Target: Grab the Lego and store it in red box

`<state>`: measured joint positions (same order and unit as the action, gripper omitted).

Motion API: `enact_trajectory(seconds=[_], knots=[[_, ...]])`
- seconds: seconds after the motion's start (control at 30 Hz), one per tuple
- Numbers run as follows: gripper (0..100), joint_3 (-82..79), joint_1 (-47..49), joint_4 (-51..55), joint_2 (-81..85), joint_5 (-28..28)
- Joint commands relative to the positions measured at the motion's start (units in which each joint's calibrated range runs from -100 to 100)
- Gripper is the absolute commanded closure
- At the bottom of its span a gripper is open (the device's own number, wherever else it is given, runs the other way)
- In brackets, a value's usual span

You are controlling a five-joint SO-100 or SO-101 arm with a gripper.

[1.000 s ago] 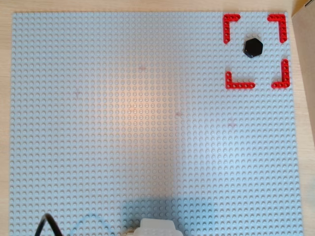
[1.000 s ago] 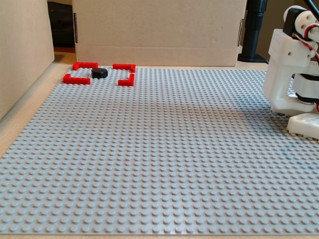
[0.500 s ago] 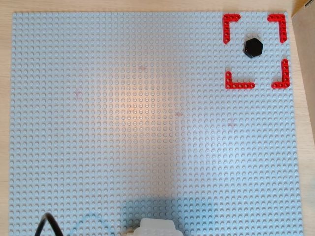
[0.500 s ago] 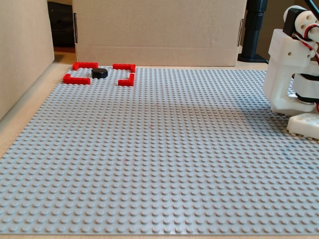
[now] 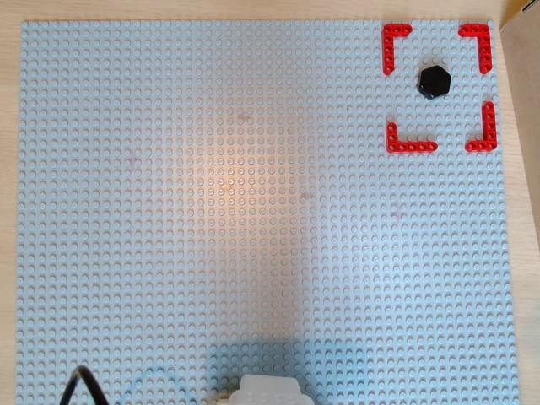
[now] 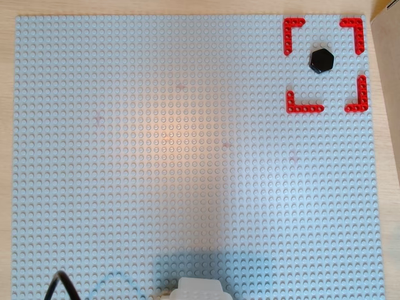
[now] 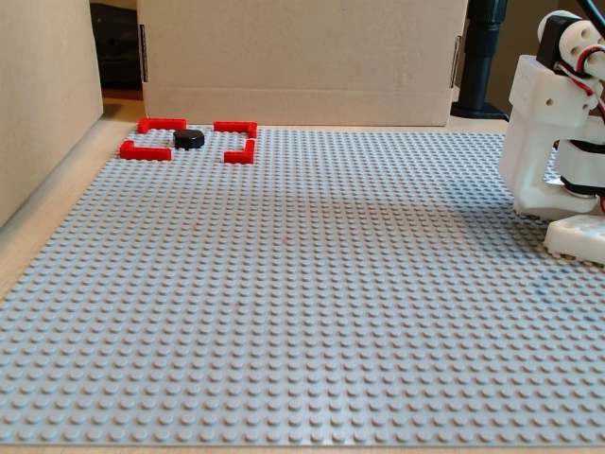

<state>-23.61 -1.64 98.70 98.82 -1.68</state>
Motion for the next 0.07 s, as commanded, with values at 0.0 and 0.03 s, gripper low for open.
enact_trajectory(seconds=[0.0,0.03], knots=[[99,-0.11,0.33,0.15,0.42,0.07],[99,-0.11,0.33,0.15,0.42,0.07]])
